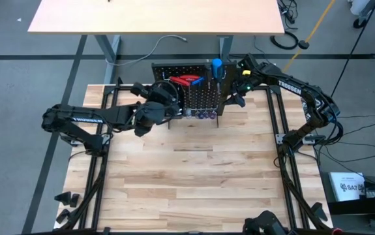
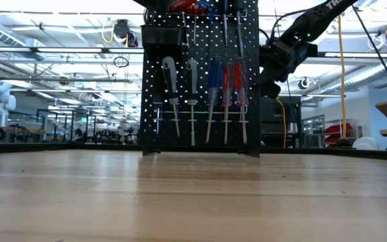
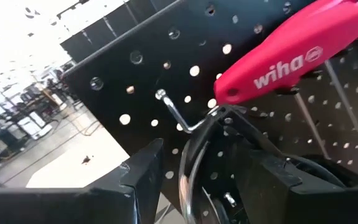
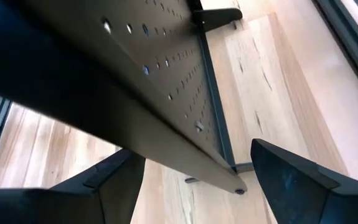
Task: Hang tools onto peg board
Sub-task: Put the safety glass into the black bin on the pegboard
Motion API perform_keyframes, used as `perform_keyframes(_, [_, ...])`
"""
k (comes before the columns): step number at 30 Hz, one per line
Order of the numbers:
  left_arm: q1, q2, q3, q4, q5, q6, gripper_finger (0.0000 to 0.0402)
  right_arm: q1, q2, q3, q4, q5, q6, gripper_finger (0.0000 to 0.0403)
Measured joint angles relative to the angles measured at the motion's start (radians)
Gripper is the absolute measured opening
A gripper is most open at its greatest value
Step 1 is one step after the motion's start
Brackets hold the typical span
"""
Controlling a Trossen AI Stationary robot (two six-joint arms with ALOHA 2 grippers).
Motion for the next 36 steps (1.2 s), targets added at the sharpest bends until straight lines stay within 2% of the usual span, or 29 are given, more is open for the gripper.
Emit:
perform_keyframes(12, [0.017,0.000,0.006,-0.002,0.034,0.029,0.0187,0.020,-0.003,0.000,-0.074,0.063,0.006,0.0283])
perform_keyframes(17, [0.051,0.000,0.006,-0.002,0.047,0.045,0.0187,0.020,-0.047,0.000,-0.093,0.068,0.012,0.0283])
perform_keyframes(24, [0.075,0.000,0.012,-0.004,0.077,0.046,0.0187,0.023,-0.174,-0.004,-0.190,0.068,0.033,0.0283])
perform_keyframes(28, [0.075,0.000,0.020,-0.007,0.081,0.063,0.0187,0.050,-0.278,-0.055,-0.189,0.068,0.073,0.0283])
perform_keyframes(32, [0.075,0.000,0.020,-0.008,0.086,0.079,0.0187,0.111,-0.407,-0.135,-0.139,0.068,0.124,0.0283])
perform_keyframes(36, [0.076,-0.001,0.022,-0.030,0.112,0.080,0.0187,0.192,-0.545,-0.216,-0.009,0.068,0.190,0.0283])
